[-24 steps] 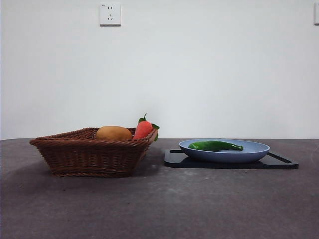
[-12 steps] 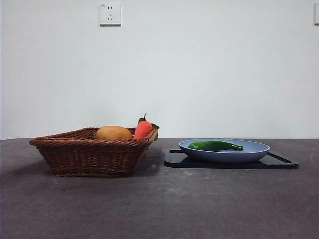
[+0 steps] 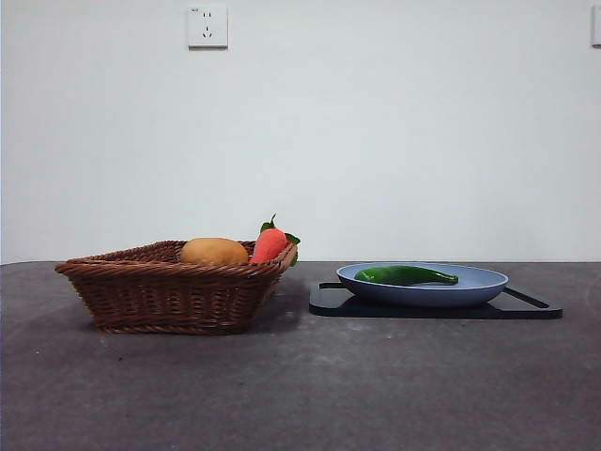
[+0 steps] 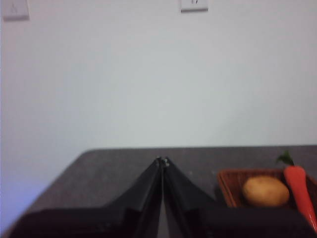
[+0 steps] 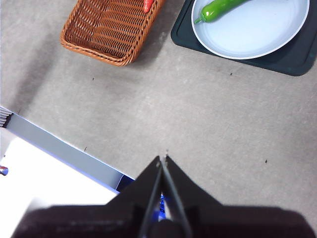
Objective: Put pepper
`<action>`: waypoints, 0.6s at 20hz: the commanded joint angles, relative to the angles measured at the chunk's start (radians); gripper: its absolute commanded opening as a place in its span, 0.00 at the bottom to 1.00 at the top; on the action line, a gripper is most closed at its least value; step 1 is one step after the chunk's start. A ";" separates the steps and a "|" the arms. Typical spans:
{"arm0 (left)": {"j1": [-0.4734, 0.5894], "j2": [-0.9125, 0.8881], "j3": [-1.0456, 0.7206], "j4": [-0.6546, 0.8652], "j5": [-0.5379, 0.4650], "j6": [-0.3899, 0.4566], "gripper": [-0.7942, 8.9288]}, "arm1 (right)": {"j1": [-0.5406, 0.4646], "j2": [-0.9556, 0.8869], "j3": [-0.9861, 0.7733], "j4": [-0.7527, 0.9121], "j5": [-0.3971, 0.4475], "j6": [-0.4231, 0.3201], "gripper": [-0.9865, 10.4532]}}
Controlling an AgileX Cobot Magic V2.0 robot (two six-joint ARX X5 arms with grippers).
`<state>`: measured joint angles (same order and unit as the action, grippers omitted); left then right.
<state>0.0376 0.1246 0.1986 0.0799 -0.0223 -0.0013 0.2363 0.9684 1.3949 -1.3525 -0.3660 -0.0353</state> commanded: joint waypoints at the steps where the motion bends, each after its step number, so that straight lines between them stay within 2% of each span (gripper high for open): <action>1: 0.003 -0.030 -0.058 -0.002 0.004 -0.047 0.09 | 0.004 0.008 0.017 -0.006 0.002 -0.008 0.10; 10: 0.003 -0.045 -0.190 -0.037 0.084 -0.082 0.09 | 0.004 0.008 0.017 -0.006 0.002 -0.008 0.10; 12: 0.003 -0.053 -0.192 -0.090 0.085 -0.085 0.09 | 0.004 0.008 0.017 -0.006 0.002 -0.008 0.10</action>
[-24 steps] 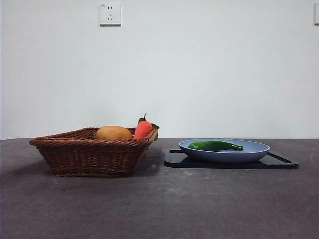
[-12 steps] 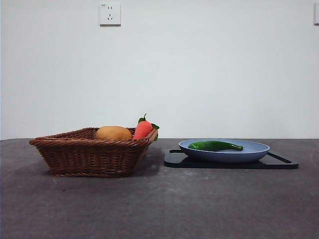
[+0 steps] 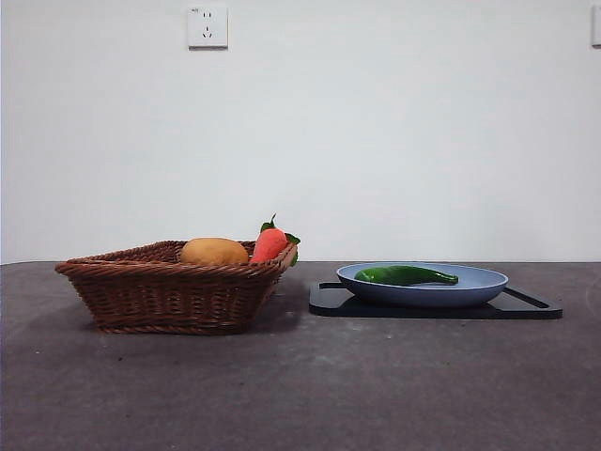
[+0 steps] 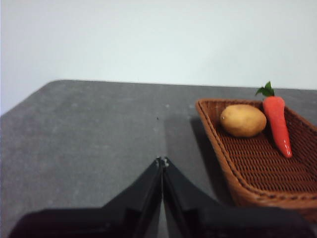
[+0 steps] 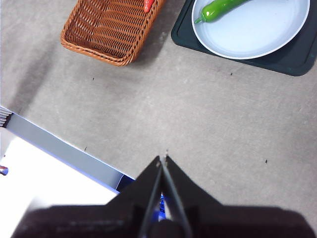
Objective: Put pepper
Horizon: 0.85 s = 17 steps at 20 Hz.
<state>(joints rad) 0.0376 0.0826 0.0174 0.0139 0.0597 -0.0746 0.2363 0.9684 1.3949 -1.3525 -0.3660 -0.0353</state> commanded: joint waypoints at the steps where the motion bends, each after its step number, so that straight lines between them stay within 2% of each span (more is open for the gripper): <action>1: 0.003 -0.023 -0.010 -0.053 0.003 -0.012 0.09 | 0.004 0.008 0.017 -0.006 0.002 -0.008 0.10; 5: 0.003 -0.082 -0.010 -0.192 0.002 -0.013 0.09 | 0.004 0.008 0.017 -0.006 0.002 -0.008 0.10; 8: 0.003 -0.082 -0.010 -0.189 0.027 -0.017 0.09 | 0.004 0.008 0.017 -0.006 0.002 -0.007 0.10; 17: 0.003 -0.081 -0.010 -0.161 0.021 -0.016 0.09 | 0.004 0.008 0.017 -0.006 0.002 -0.008 0.10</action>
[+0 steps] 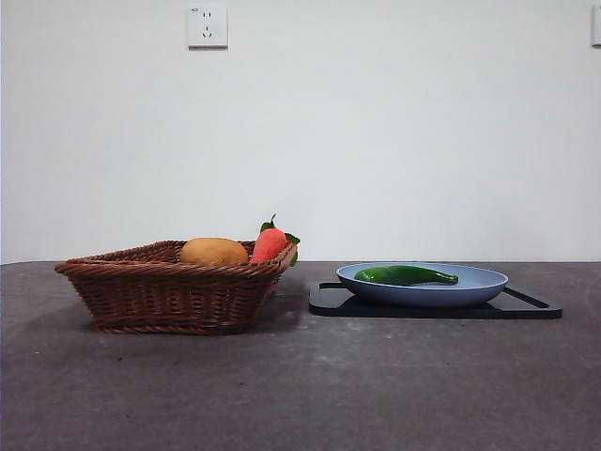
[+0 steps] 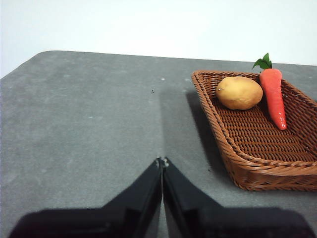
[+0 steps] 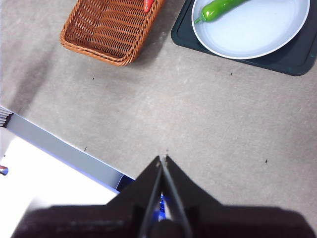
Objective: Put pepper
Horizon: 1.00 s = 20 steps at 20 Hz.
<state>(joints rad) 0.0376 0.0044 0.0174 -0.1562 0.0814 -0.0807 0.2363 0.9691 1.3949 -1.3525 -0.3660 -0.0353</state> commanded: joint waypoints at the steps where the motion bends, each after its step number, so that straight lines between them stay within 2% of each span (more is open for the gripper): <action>1: 0.003 -0.003 -0.010 0.009 -0.001 -0.010 0.09 | 0.004 0.008 0.017 -0.006 0.002 -0.008 0.10; 7: 0.003 -0.003 -0.010 0.009 -0.001 -0.010 0.09 | 0.004 0.008 0.017 -0.006 0.002 -0.008 0.10; 9: 0.003 -0.003 -0.010 0.009 -0.001 -0.010 0.09 | 0.001 0.007 0.017 0.024 0.003 -0.057 0.10; 10: 0.003 -0.003 -0.010 0.009 -0.001 -0.010 0.09 | -0.010 -0.005 0.017 0.065 0.006 -0.056 0.10; 13: 0.003 -0.003 -0.010 0.009 -0.001 -0.010 0.09 | -0.076 -0.117 -0.021 0.290 0.003 -0.047 0.10; 15: 0.003 -0.003 -0.010 0.010 -0.001 -0.010 0.09 | -0.107 -0.217 -0.116 0.468 0.002 -0.013 0.10; 18: 0.003 -0.003 -0.010 0.010 -0.001 -0.010 0.09 | -0.142 -0.381 -0.348 0.716 0.011 -0.008 0.10; 20: 0.003 -0.003 -0.010 0.010 -0.001 -0.010 0.09 | -0.146 -0.492 -0.534 0.883 0.076 -0.008 0.10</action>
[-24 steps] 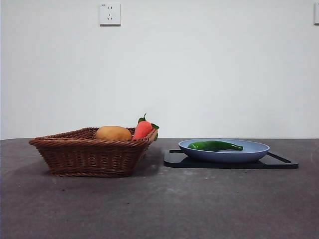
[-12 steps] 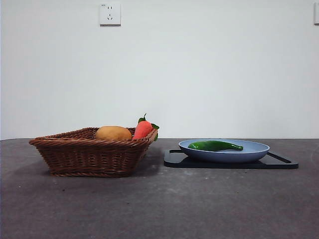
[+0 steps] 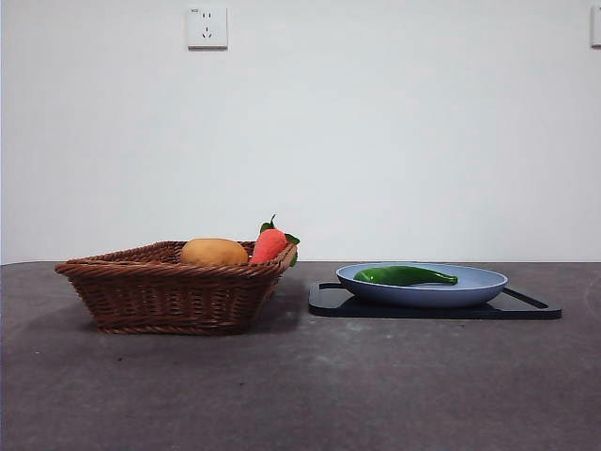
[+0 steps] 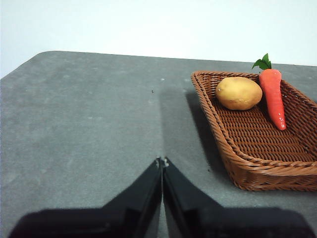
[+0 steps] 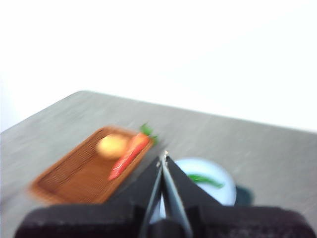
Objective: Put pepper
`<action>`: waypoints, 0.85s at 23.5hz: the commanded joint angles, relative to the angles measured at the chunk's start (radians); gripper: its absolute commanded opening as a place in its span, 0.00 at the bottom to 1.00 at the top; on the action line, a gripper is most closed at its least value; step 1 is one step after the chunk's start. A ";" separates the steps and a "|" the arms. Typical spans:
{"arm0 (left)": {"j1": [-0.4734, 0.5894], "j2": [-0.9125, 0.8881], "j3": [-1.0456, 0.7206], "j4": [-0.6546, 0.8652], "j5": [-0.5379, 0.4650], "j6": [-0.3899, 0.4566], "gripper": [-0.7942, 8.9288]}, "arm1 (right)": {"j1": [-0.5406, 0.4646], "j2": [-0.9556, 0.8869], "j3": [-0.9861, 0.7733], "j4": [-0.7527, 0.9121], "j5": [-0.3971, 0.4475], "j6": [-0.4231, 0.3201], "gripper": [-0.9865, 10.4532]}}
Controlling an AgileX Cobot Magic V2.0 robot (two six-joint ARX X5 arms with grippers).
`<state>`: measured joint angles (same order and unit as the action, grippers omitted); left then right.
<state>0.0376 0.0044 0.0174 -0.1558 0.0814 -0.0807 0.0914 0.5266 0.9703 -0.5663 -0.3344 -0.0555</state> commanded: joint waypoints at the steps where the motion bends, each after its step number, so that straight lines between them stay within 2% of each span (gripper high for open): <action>1: 0.003 -0.003 -0.010 0.010 -0.001 -0.010 0.09 | -0.001 -0.108 -0.211 0.180 0.081 0.014 0.10; 4: 0.003 -0.003 -0.010 0.009 -0.001 -0.010 0.09 | -0.001 -0.215 -0.414 0.350 0.110 0.048 0.10; 7: 0.003 -0.003 -0.010 0.009 0.000 -0.010 0.09 | 0.000 -0.295 -0.553 0.432 0.146 0.054 0.10; 10: 0.003 -0.003 -0.010 0.009 -0.001 -0.010 0.09 | 0.000 -0.360 -0.665 0.475 0.186 0.068 0.10; 20: 0.003 -0.003 -0.010 0.010 0.000 -0.010 0.09 | 0.000 -0.500 -0.896 0.509 0.215 0.105 0.10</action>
<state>0.0376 0.0044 0.0174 -0.1558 0.0814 -0.0811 0.0906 0.0322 0.0803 -0.0727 -0.1265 0.0299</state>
